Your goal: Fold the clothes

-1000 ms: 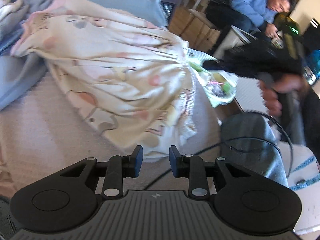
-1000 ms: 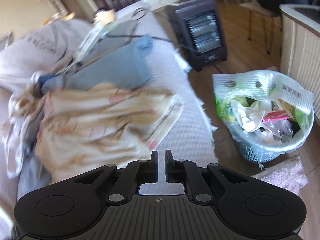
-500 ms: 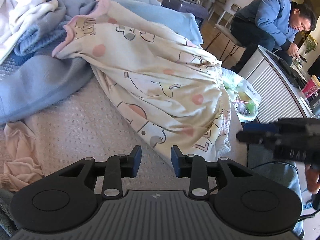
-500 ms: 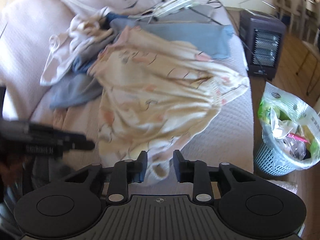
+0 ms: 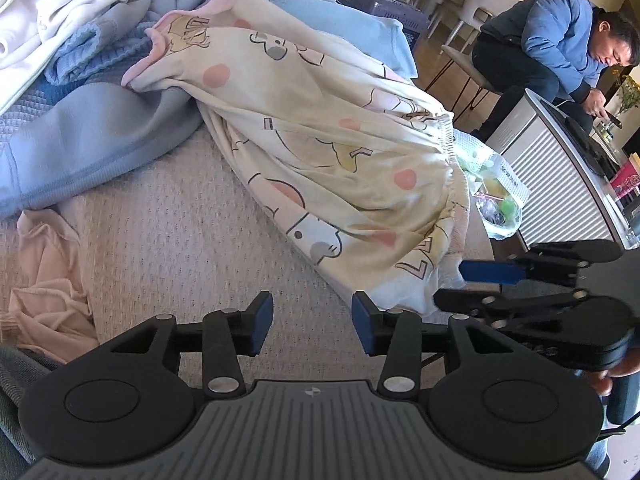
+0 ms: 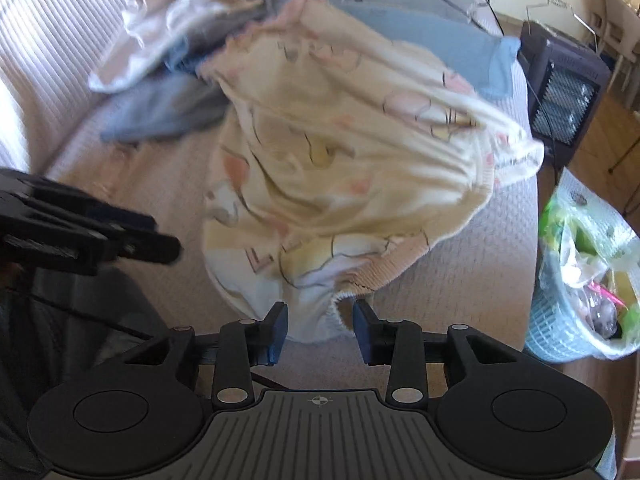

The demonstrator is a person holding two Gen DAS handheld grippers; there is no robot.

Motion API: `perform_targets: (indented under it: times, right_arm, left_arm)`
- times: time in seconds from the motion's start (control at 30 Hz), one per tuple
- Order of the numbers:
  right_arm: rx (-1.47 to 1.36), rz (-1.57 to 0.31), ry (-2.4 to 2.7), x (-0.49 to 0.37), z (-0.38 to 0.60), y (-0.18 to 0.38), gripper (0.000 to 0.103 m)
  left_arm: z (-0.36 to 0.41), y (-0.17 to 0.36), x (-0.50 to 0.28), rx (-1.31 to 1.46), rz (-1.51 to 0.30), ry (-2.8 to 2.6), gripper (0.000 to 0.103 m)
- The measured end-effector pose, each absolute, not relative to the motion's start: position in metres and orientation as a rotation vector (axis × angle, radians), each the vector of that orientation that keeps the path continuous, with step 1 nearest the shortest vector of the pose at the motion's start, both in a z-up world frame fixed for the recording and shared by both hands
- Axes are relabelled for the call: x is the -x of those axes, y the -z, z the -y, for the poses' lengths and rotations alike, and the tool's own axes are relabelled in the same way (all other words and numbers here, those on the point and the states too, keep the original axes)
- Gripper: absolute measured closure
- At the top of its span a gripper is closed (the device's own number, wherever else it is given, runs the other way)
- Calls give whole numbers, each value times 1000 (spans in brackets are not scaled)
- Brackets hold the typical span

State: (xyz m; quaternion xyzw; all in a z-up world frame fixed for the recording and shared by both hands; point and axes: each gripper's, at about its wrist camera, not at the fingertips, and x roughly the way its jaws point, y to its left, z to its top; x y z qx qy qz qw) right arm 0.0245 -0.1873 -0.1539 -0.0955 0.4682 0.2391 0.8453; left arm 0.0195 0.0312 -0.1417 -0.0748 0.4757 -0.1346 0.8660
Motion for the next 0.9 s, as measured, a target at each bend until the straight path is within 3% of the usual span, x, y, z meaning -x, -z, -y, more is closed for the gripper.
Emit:
perform_targets:
  times: [0.1,0.13,0.17,0.27,0.63,0.9]
  right_arm:
    - [189,-1001,-511,-27,186,161,68]
    - [190,-1001,-503,-27,186,161,73]
    - [184,-1004,-493,-28,186,161,84]
    - [153,-1009,-470,-30,190,160,99]
    - [0,-1145,-387,-12,227,135,99]
    - [-9,-1212,-314,-10,224,162,99]
  left_arm:
    - [-32,142,-20,157,-996,276,62]
    - [-33,142,-21,158,-996,274,62]
    - [-33,142,-21,158,-995,273,62]
    - [-33,142,-21,155,-992,272,62]
    - [-37,139,-21,135,-982,262,62]
    - [-37,139,-20,119,-981,261,62]
